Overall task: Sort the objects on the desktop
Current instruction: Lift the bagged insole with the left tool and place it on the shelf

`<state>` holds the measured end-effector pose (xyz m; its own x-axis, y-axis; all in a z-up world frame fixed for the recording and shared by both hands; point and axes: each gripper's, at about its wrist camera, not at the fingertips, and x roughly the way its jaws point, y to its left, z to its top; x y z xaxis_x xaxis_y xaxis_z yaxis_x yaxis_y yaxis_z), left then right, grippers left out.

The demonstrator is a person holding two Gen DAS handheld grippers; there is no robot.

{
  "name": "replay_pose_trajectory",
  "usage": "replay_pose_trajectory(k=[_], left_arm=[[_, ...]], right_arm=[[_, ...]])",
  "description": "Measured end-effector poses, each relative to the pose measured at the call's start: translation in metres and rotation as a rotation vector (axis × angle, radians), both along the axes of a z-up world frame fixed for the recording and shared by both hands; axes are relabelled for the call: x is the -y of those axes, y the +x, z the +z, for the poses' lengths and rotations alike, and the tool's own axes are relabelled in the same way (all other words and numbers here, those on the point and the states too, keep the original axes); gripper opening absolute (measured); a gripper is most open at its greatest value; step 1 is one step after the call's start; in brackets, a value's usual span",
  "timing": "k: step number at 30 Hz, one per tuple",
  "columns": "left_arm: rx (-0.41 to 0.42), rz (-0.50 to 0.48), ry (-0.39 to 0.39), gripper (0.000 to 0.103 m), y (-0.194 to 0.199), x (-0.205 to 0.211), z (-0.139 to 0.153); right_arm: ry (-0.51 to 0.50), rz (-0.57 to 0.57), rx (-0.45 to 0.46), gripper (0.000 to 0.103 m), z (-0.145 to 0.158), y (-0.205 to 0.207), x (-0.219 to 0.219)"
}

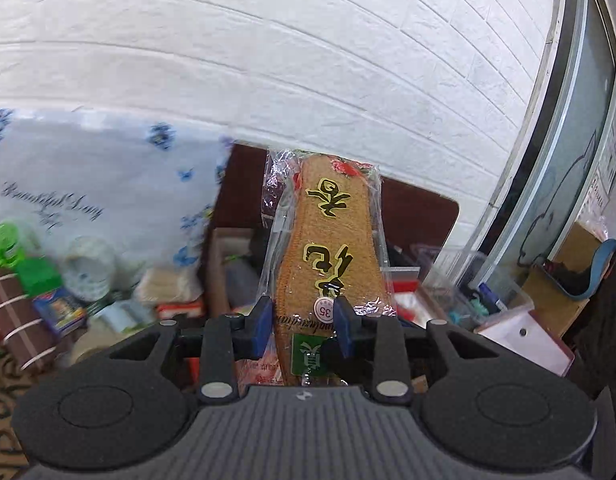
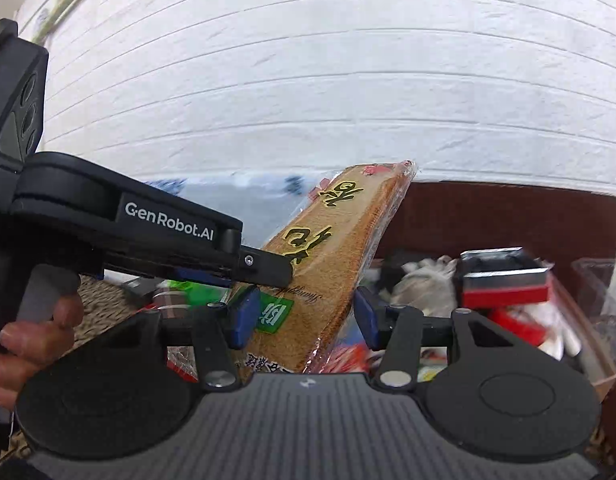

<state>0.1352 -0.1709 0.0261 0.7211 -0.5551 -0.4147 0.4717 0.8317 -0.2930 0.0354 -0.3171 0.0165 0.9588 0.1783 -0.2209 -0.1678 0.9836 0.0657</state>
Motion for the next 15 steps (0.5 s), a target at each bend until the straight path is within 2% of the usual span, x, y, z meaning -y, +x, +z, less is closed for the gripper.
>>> replay_pose_trajectory(k=[6,12,13,14,15], left_arm=[[-0.017,-0.004,0.000,0.034,0.047,0.046,0.004],[-0.081,0.005,0.011,0.032,0.089,0.068,-0.014],[-0.091,-0.010,-0.001,0.035,0.094,0.069,-0.017],[-0.096,-0.021,-0.013,0.045,0.097,0.068,-0.019],[-0.097,-0.027,-0.017,0.052,0.098,0.066,-0.022]], right_arm=[[0.017,-0.027,-0.013,0.050,0.001,0.054,0.055],[0.036,-0.032,-0.080,0.051,-0.018,0.102,0.082],[0.030,-0.062,-0.095,0.051,-0.022,0.108,0.083],[0.022,-0.093,-0.101,0.055,-0.024,0.112,0.084],[0.025,-0.121,-0.094,0.063,-0.026,0.112,0.085]])
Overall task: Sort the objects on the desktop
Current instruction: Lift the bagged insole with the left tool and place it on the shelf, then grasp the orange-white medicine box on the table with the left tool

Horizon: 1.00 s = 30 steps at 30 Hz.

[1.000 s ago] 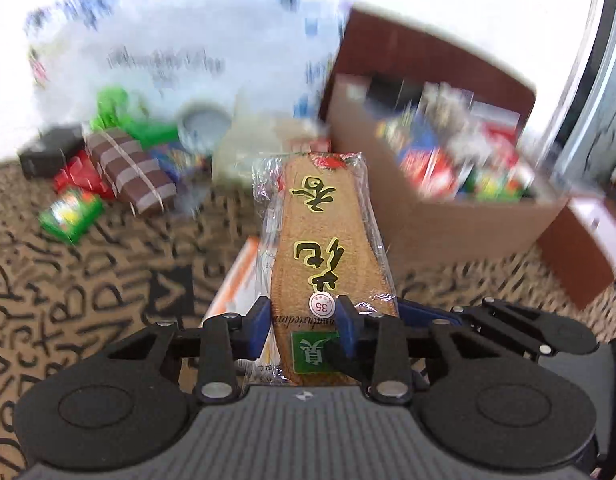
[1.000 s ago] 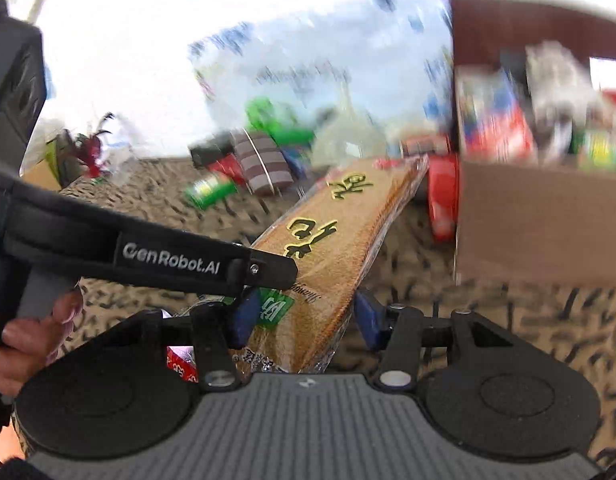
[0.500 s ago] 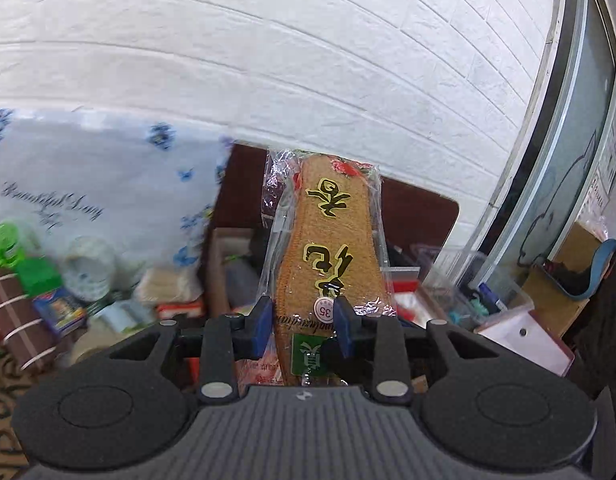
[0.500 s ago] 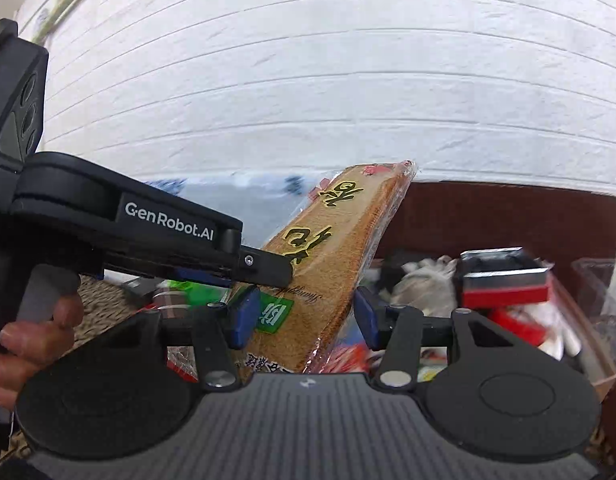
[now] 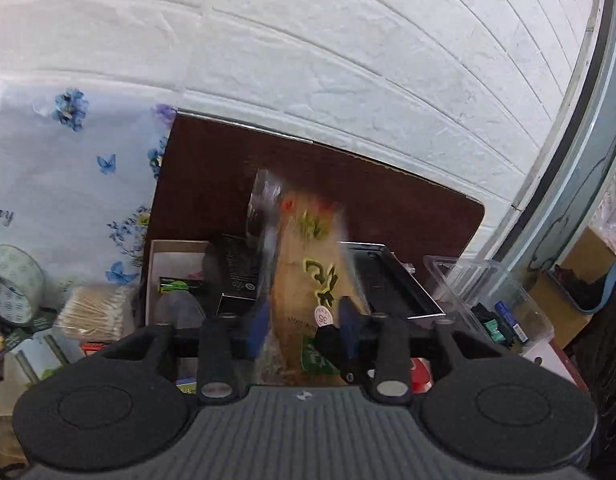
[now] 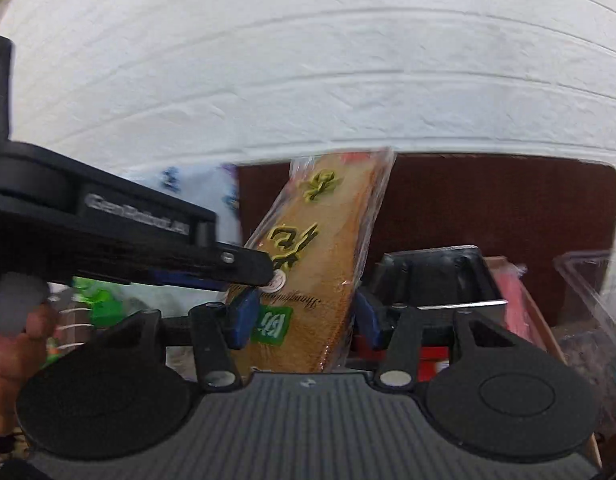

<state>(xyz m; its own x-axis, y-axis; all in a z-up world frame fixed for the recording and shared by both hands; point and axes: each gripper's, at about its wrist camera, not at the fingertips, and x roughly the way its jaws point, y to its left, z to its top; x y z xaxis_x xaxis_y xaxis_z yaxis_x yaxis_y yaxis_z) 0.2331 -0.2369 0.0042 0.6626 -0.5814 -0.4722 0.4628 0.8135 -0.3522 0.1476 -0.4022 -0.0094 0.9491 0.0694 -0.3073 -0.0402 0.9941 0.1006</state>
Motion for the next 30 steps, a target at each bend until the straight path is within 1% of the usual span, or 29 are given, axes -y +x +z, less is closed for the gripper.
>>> replay_pose_trajectory(k=[1,2,3,5,6,7,8,11,14,18,22,23,24,26,30], left_arm=[[0.009,0.004,0.005,0.062,0.000,-0.002,-0.001],[0.026,0.011,0.013,0.065,-0.001,-0.003,-0.003],[0.040,0.014,0.018,0.066,-0.002,-0.005,-0.005],[0.040,0.014,0.014,0.072,-0.004,-0.009,-0.008],[0.032,0.017,0.007,0.074,-0.005,-0.011,-0.009],[0.027,0.015,-0.005,0.079,-0.007,-0.013,-0.010],[0.027,0.009,-0.017,0.084,-0.010,-0.016,-0.010],[0.048,-0.005,-0.039,0.090,-0.022,-0.024,-0.008],[0.088,-0.005,-0.053,0.094,-0.036,-0.031,0.000],[0.125,-0.026,-0.061,0.095,-0.060,-0.050,0.008],[0.192,-0.026,-0.023,0.098,-0.098,-0.081,0.000],[0.209,-0.019,-0.008,0.101,-0.108,-0.089,-0.005],[0.220,-0.003,0.008,0.101,-0.116,-0.098,-0.011],[0.215,0.035,0.038,0.101,-0.129,-0.114,-0.022],[0.147,0.080,0.060,0.101,-0.143,-0.143,-0.047]], right_arm=[[0.010,-0.010,0.016,0.066,-0.001,-0.003,0.001],[0.014,-0.009,0.027,0.069,-0.001,-0.005,0.002],[0.010,-0.010,0.031,0.069,0.000,-0.007,0.001],[-0.008,-0.018,0.031,0.070,0.003,-0.008,-0.003],[-0.018,-0.022,0.032,0.073,0.001,-0.009,-0.006],[-0.028,-0.024,0.037,0.076,0.001,-0.009,-0.009],[-0.039,-0.028,0.046,0.082,0.002,-0.012,-0.014],[-0.075,-0.034,0.084,0.084,0.006,-0.022,-0.025],[-0.104,-0.053,0.119,0.087,0.015,-0.035,-0.033],[-0.096,-0.041,0.142,0.088,0.026,-0.059,-0.045],[-0.104,0.032,0.149,0.090,0.023,-0.088,-0.070],[-0.107,0.056,0.149,0.094,0.020,-0.093,-0.078],[-0.112,0.079,0.146,0.095,0.016,-0.099,-0.086],[-0.125,0.129,0.123,0.095,0.007,-0.107,-0.102],[-0.135,0.211,0.065,0.095,-0.012,-0.121,-0.136]])
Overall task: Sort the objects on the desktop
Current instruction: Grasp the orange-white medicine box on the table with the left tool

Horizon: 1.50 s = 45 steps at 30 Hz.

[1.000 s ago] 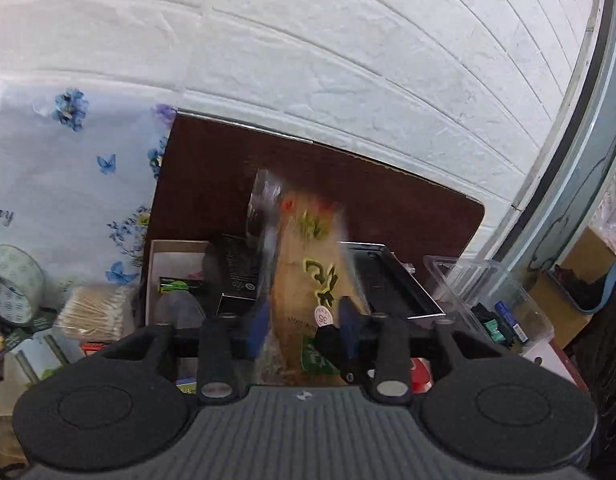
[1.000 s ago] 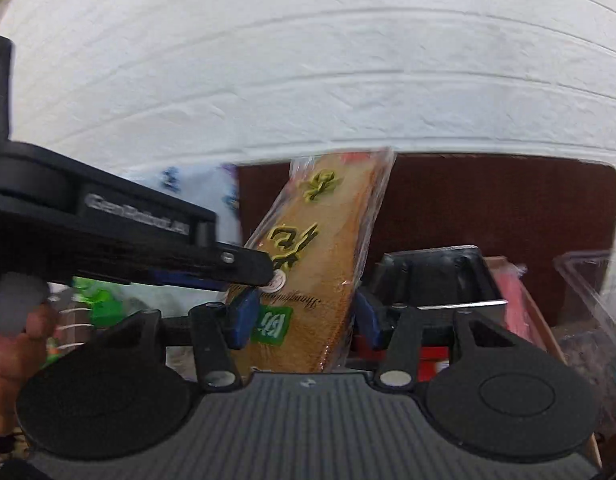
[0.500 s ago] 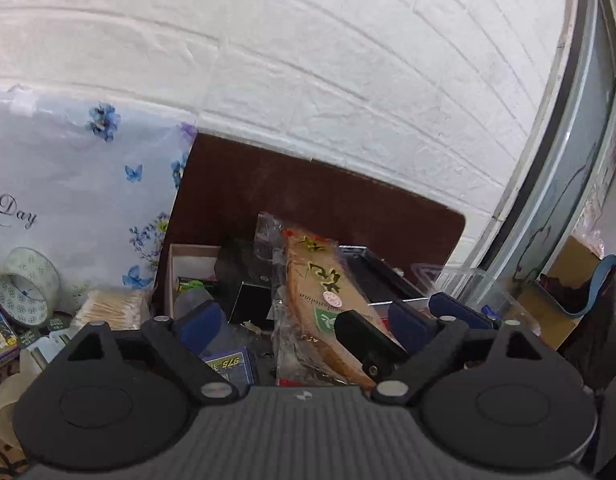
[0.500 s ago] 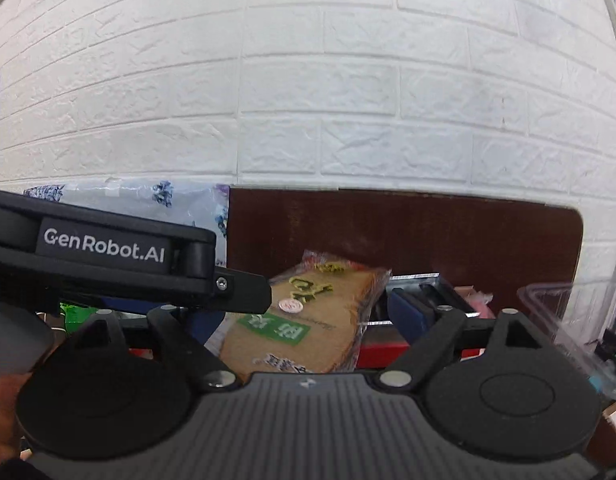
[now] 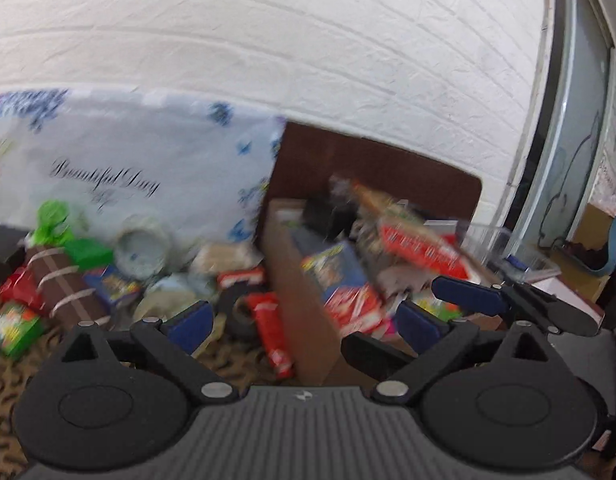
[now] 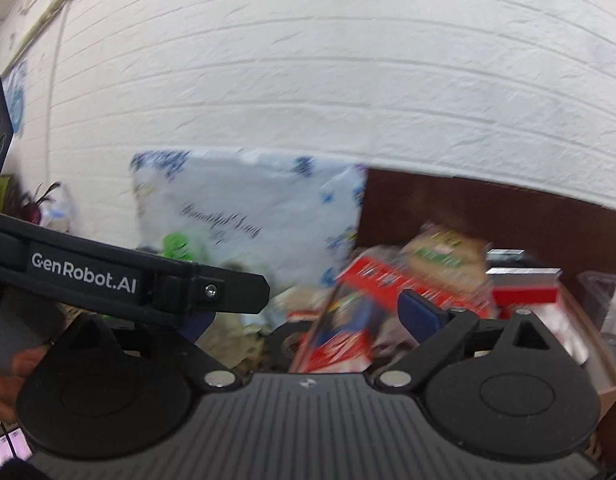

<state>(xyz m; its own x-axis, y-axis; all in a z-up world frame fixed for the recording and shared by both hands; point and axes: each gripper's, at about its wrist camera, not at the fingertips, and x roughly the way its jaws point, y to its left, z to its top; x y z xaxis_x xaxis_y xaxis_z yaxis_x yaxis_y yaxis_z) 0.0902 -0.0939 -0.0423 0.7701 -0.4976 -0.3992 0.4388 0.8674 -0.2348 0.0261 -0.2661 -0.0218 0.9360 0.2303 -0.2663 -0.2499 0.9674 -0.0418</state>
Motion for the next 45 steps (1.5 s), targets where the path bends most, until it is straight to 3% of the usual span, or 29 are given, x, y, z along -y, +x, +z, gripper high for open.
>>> replay_pose_trajectory(k=[4,8,11,16,18,20,22,25,27,29,32,35,37,42,45], left_arm=[[-0.073,0.061,0.038,0.101,-0.001,-0.026,-0.028],[-0.171,0.116,0.124,0.098,0.010,-0.042,-0.057],[-0.241,0.107,0.128,0.098,0.020,-0.054,-0.073],[-0.320,0.073,0.163,0.098,0.045,-0.056,-0.085],[-0.365,0.052,0.158,0.093,0.053,-0.055,-0.091],[-0.412,0.038,0.155,0.074,0.059,-0.054,-0.099],[-0.426,0.038,0.128,0.072,0.060,-0.057,-0.103],[-0.425,0.016,0.105,0.055,0.055,-0.059,-0.101],[-0.436,0.005,0.110,0.050,0.052,-0.058,-0.099],[-0.463,-0.039,0.102,0.045,0.049,-0.055,-0.097],[-0.481,-0.078,0.094,0.048,0.043,-0.051,-0.096],[-0.492,-0.096,0.091,0.062,0.043,-0.044,-0.100],[-0.470,-0.073,0.091,0.065,0.043,-0.040,-0.100],[-0.458,-0.056,0.099,0.065,0.045,-0.035,-0.099],[-0.453,-0.065,0.112,0.056,0.046,-0.034,-0.098]], right_arm=[[0.015,0.081,-0.072,0.095,-0.020,-0.008,-0.026],[0.083,0.094,-0.221,0.094,-0.052,-0.002,-0.046],[0.134,0.115,-0.323,0.094,-0.075,0.004,-0.059],[0.073,0.142,-0.401,0.093,-0.095,0.014,-0.085],[0.047,0.136,-0.411,0.091,-0.101,0.018,-0.093],[0.026,0.119,-0.417,0.081,-0.105,0.023,-0.097],[0.016,0.093,-0.428,0.075,-0.109,0.026,-0.097],[0.017,0.104,-0.418,0.066,-0.109,0.022,-0.092],[0.012,0.117,-0.431,0.056,-0.108,0.021,-0.089],[0.011,0.128,-0.445,0.053,-0.107,0.019,-0.085],[0.014,0.134,-0.457,0.053,-0.104,0.013,-0.077],[0.029,0.134,-0.438,0.054,-0.103,0.006,-0.069],[0.032,0.135,-0.424,0.054,-0.102,0.005,-0.067],[0.037,0.146,-0.415,0.066,-0.105,0.008,-0.065],[0.024,0.147,-0.429,0.069,-0.109,0.014,-0.069]])
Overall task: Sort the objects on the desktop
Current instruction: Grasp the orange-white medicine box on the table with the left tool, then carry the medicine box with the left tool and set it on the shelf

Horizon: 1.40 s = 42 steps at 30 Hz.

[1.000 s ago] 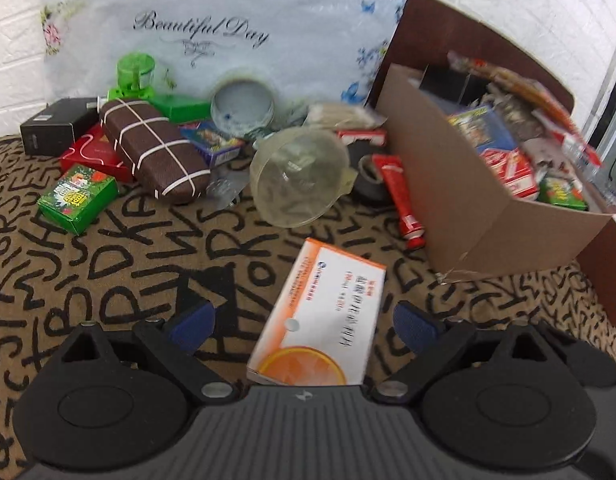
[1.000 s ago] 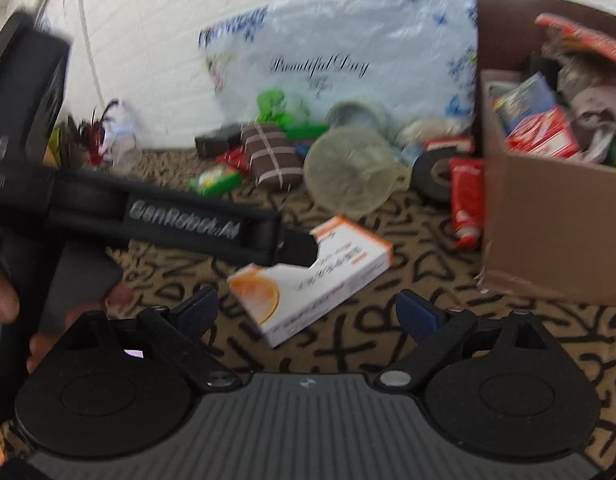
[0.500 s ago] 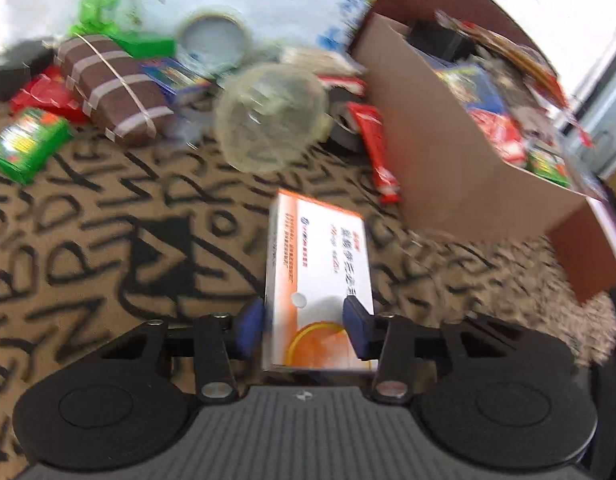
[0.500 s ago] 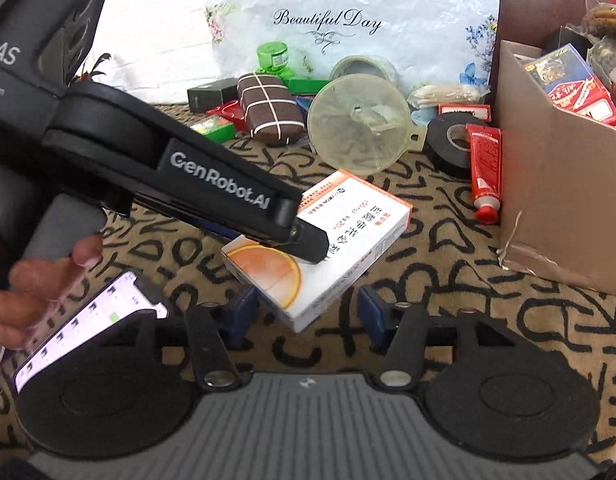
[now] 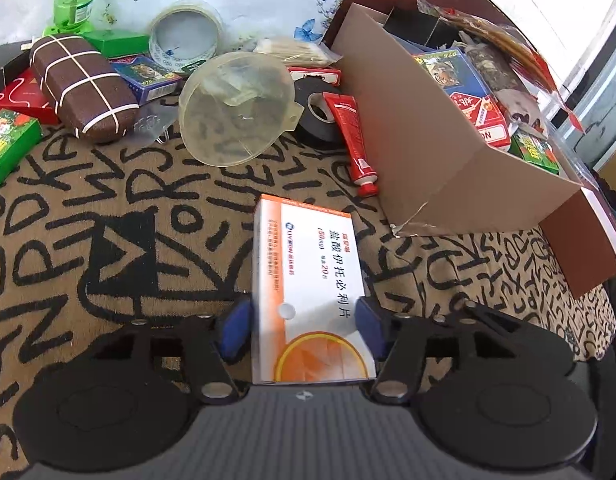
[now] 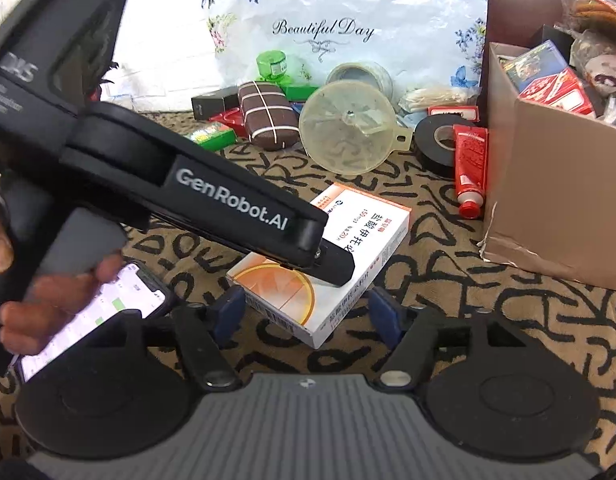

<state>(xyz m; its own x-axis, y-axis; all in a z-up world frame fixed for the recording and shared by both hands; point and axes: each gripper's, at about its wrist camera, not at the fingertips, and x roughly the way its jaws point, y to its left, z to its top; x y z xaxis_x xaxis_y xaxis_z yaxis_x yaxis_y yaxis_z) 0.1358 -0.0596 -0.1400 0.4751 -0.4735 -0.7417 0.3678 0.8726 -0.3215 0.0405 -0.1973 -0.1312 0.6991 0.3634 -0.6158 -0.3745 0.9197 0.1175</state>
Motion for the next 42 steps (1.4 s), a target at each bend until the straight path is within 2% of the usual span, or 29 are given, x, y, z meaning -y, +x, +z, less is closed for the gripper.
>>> replay_pose_trajectory(k=[4,7,9,13,18,21,23,26,31,36,42], left_arm=[[0.013,0.009,0.015,0.049,-0.006,0.002,0.003],[0.038,0.022,0.014,0.044,-0.018,0.004,0.012],[0.068,0.025,0.003,0.043,-0.030,0.005,0.025],[0.173,0.020,-0.050,0.043,-0.054,0.012,0.066],[0.365,-0.004,-0.138,0.043,-0.075,0.037,0.129],[0.457,-0.034,-0.174,0.043,-0.076,0.061,0.162],[0.488,-0.050,-0.198,0.043,-0.066,0.082,0.179],[0.472,-0.063,-0.253,0.043,-0.040,0.114,0.196],[0.394,-0.090,-0.315,0.043,0.015,0.168,0.203],[0.338,-0.120,-0.315,0.043,0.055,0.214,0.194],[0.236,-0.107,-0.284,0.043,0.104,0.249,0.170]], right_arm=[[-0.046,0.023,0.024,0.068,-0.001,-0.003,-0.006],[-0.021,0.015,0.013,0.067,0.005,-0.010,-0.001],[-0.021,0.016,0.040,0.067,0.013,-0.019,0.002],[-0.064,0.016,0.165,0.067,0.046,-0.047,0.010],[-0.036,-0.047,0.373,0.066,0.103,-0.073,0.040],[-0.037,-0.082,0.484,0.066,0.133,-0.078,0.062],[-0.054,-0.110,0.542,0.066,0.149,-0.074,0.078],[-0.079,-0.166,0.594,0.066,0.166,-0.060,0.103],[-0.064,-0.245,0.598,0.066,0.178,-0.020,0.154],[-0.094,-0.290,0.565,0.066,0.174,0.022,0.197],[-0.066,-0.303,0.482,0.066,0.153,0.068,0.242]])
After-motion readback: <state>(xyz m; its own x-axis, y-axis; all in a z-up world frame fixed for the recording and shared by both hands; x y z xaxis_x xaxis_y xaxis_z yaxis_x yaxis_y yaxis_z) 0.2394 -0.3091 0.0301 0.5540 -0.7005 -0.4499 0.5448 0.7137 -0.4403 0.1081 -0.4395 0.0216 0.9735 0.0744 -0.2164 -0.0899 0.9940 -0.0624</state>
